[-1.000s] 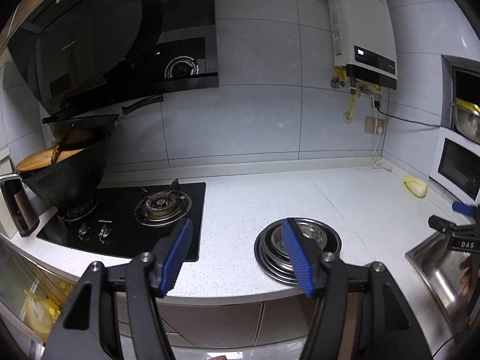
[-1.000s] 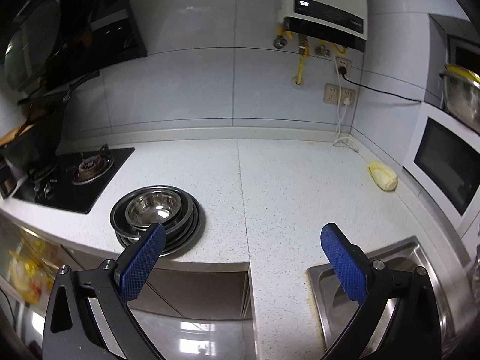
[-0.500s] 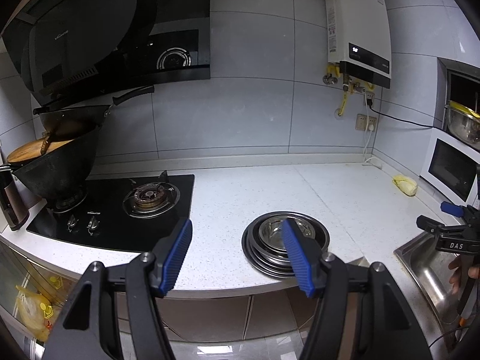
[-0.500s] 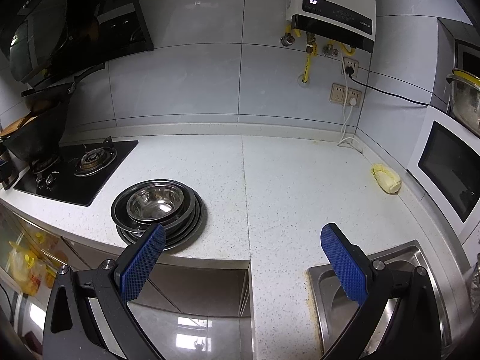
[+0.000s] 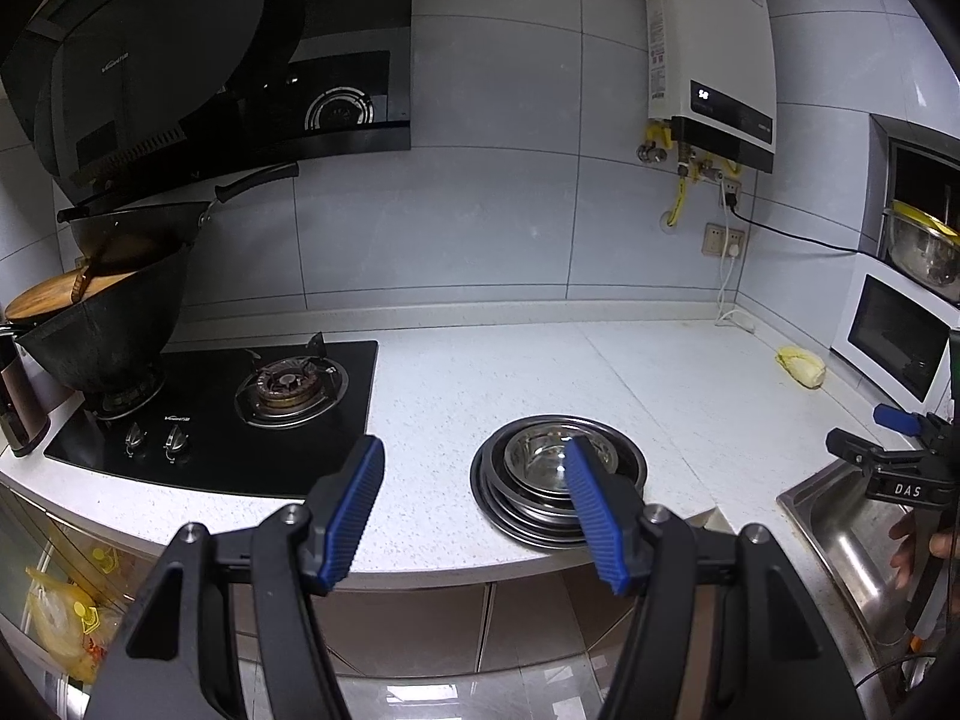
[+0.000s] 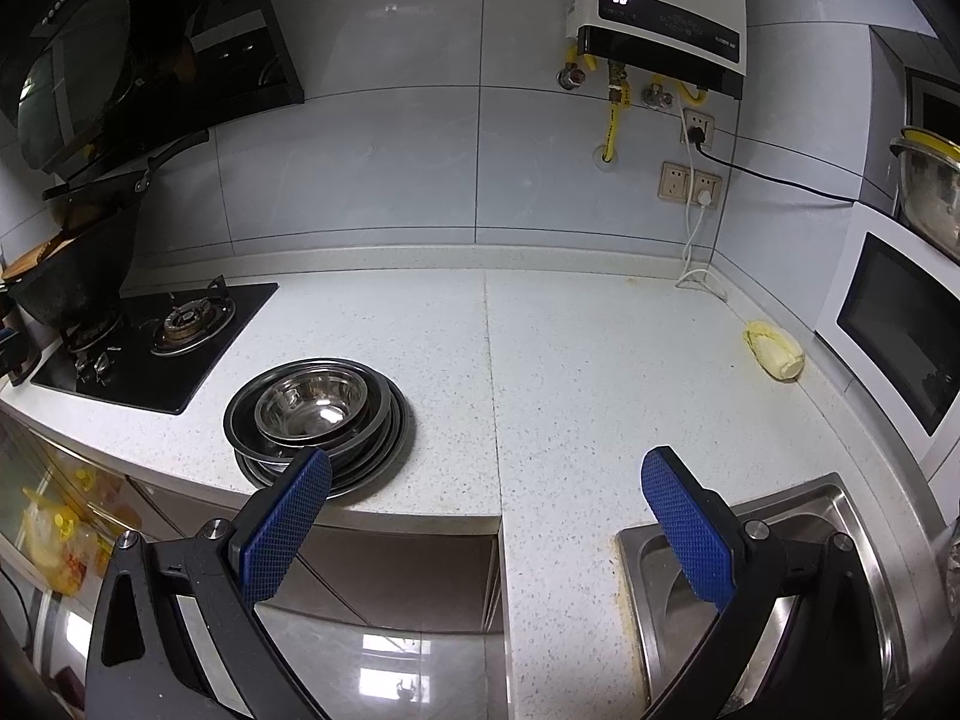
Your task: Organize plates and bowls
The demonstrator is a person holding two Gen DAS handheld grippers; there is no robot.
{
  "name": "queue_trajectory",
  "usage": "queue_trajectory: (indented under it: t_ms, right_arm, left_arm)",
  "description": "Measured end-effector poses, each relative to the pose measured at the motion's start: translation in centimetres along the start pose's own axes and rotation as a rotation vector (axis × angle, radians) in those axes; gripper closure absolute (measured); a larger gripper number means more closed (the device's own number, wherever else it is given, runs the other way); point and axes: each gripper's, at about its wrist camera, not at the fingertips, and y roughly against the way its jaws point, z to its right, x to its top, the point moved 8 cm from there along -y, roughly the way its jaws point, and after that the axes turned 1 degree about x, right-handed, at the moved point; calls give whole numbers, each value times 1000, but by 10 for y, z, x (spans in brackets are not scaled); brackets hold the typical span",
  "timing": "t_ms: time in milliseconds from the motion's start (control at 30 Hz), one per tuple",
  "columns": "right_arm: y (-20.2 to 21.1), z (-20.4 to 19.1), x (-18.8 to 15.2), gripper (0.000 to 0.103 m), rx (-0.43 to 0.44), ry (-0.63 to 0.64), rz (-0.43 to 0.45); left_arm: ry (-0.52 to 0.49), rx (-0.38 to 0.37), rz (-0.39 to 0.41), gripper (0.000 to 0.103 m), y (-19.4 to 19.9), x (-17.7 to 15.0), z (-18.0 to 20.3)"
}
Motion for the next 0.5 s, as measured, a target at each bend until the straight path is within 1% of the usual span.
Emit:
queue_trajectory:
  t_ms: [500]
  right_arm:
    - [3, 5, -2, 1, -9, -17, -7]
  left_arm:
    - [6, -22, -6, 43, -1, -1, 7]
